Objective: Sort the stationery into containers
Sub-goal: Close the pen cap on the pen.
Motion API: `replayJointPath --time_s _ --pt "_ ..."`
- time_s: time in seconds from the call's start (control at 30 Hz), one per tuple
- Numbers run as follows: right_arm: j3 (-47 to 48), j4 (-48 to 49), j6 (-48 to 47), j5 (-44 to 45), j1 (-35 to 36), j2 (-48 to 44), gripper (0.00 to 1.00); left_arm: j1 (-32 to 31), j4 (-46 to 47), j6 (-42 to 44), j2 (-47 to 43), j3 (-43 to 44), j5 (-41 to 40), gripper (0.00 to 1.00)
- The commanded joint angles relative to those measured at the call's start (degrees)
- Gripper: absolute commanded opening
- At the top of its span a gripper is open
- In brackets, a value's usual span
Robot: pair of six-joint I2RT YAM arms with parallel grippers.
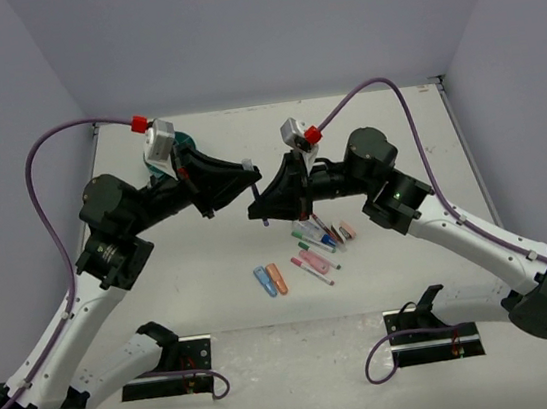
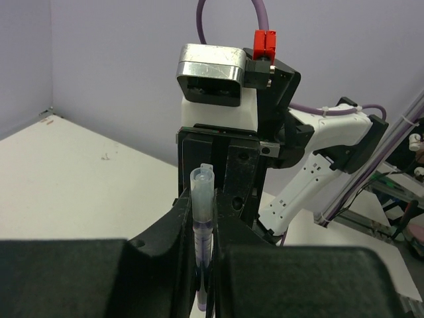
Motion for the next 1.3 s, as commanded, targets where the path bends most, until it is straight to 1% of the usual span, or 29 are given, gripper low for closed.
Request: replayJointPath --time_s 0.0,0.17,0.27,0.3,0.37,0.43,0.5,0.57,0.63,0.7,0.77,0.83,0.87,0.93,1.0,1.03,1.07,1.1,1.13,1.17,1.2,1.27 --pt "2.8 0.8 -1.7 -0.2 0.0 -1.8 0.0 0.0 3.1 -0.8 1.5 -1.1 3.5 0.0" --pt "3.6 0.7 -1.6 3.2 0.1 -2.8 0.0 0.0 4.3 -1.8 1.3 -3.3 3.3 0.0" --pt "3.0 2.5 -0.8 6.5 0.1 -3.9 0.0 0.0 4.4 -2.4 0.4 -5.4 2.3 0.0" --pt "2.8 3.3 -0.3 9.5 0.0 -4.3 0.0 0.0 4.4 -2.7 0.2 -6.2 2.2 0.0" --pt "3.9 4.3 0.5 12.6 -0.1 -5.1 0.0 -0.1 4.4 -3.9 0.0 -9.1 2.0 0.0" --pt "6.0 4.0 0.1 15.1 -0.2 -5.0 0.0 -0.3 4.7 -4.8 -0.1 -11.5 2.0 0.0" --pt "10.9 3.1 -0.5 17.4 -0.3 -4.3 0.0 -0.6 6.1 -6.4 -0.2 -15.5 1.8 0.0" --pt "14.2 2.6 -0.7 18.9 -0.4 -2.4 0.0 -1.4 9.1 -8.4 -0.9 -19.2 1.4 0.0" --pt "19.4 1.9 -0.2 21.1 -0.6 -0.5 0.0 -2.3 11.9 -10.3 -1.5 -22.9 1.1 0.0" --pt "20.9 2.1 1.0 22.1 -0.6 0.9 0.0 -3.2 13.0 -10.9 -1.5 -24.1 1.0 0.0" --pt "19.4 3.0 2.1 24.2 -0.8 1.2 0.0 -3.5 13.6 -11.1 -1.9 -24.9 1.1 0.0" --pt "17.6 3.4 1.7 23.4 -0.8 1.5 0.0 -3.6 13.6 -10.8 -2.6 -25.0 1.8 0.0" --pt "16.3 3.4 0.7 21.3 -0.8 1.6 0.0 -3.5 12.5 -10.1 -3.0 -24.2 1.0 0.0" --pt "13.2 2.7 -1.6 16.2 -0.8 1.5 0.0 -3.5 6.8 -6.9 -3.8 -20.3 -2.1 0.0" --pt "10.6 1.1 -3.6 11.4 -0.7 1.1 0.0 -3.4 0.2 -2.7 -3.4 -14.0 -4.8 0.0" --pt "9.0 0.6 -4.2 9.7 -0.7 0.8 0.0 -3.4 -2.3 -1.1 -3.2 -11.0 -5.9 0.05" --pt "7.2 0.2 -4.7 8.3 -0.7 0.3 0.0 -3.4 -4.4 0.4 -2.8 -8.0 -7.0 0.12" --pt "5.7 -0.1 -5.1 7.3 -0.7 -0.3 0.0 -3.4 -5.9 1.6 -2.6 -5.4 -7.9 0.26" --pt "4.7 -0.4 -5.2 7.0 -0.7 -1.0 0.0 -3.4 -6.4 2.5 -2.4 -3.6 -8.4 0.5" --pt "3.7 -0.7 -5.4 6.4 -0.7 -1.4 0.0 -3.4 -7.6 3.4 -2.1 -1.5 -9.1 0.65" --pt "2.8 -0.9 -5.7 5.8 -0.7 -1.7 0.0 -3.4 -8.6 4.3 -1.8 0.5 -9.7 0.78" --pt "1.6 -1.3 -6.0 4.9 -0.7 -2.3 0.0 -3.4 -9.2 5.5 -0.9 3.5 -9.6 0.79"
